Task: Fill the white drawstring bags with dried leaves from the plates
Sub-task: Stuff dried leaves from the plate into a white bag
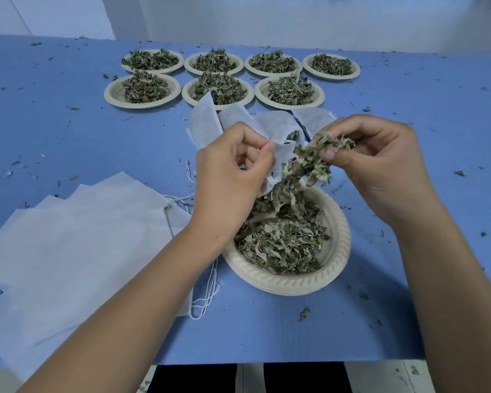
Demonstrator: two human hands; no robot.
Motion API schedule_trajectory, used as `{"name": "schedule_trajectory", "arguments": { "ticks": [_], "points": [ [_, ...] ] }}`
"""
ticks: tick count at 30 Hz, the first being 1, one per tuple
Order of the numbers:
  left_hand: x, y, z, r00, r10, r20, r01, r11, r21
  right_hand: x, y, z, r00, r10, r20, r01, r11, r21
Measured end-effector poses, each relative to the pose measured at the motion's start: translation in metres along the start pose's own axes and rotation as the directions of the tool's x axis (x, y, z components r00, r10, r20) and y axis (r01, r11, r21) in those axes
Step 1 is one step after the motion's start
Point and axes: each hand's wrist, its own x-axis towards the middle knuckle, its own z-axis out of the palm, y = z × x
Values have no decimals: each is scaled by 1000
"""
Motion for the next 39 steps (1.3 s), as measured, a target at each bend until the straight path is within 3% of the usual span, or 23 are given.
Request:
{"name": "schedule_trajectory", "arguments": {
  "ticks": [5, 13, 15, 18, 23, 25, 28, 30, 34, 39],
  "points": [
    [-2, 1, 1, 999, 26, 19, -26, 1000, -4, -1, 5, 12, 993, 1, -115, 7, 998, 62],
    [-1, -2, 1, 1000, -19, 0, 19, 999, 31, -1, 4, 23, 975, 147, -167, -49, 872, 486],
    [-1, 0, 2, 1000, -24, -3, 24, 999, 22, -2, 4, 23, 971, 164, -173, -53, 856, 514],
    [-2, 1, 2, 1000, -13, -19, 13, 1000, 4, -2, 5, 24, 973, 135, -187, -57, 927, 372],
    [-2, 2, 2, 999, 5, -49, -7, 999, -31, -5, 11, 28, 984, -31, -174, 12, 994, -106],
    [-2, 4, 2, 999, 11, -42, -12, 999, -37, -7, 14, 31, 983, -131, -132, 86, 950, -300],
    [-5, 4, 4, 1000, 10, -14, -10, 1000, -25, -10, 17, 37, 948, -318, 12, 266, 770, -580],
    [-5, 3, 5, 999, 8, -37, -9, 1000, -19, -10, 19, 38, 943, -327, 62, 304, 772, -557],
    [-2, 1, 2, 996, 16, -87, -14, 1000, 24, -8, 15, 31, 980, -201, 1, 196, 952, -237],
    [-5, 0, 4, 998, 61, -22, -60, 997, 40, -10, 17, 38, 922, -373, 103, 375, 798, -471]
  ]
}}
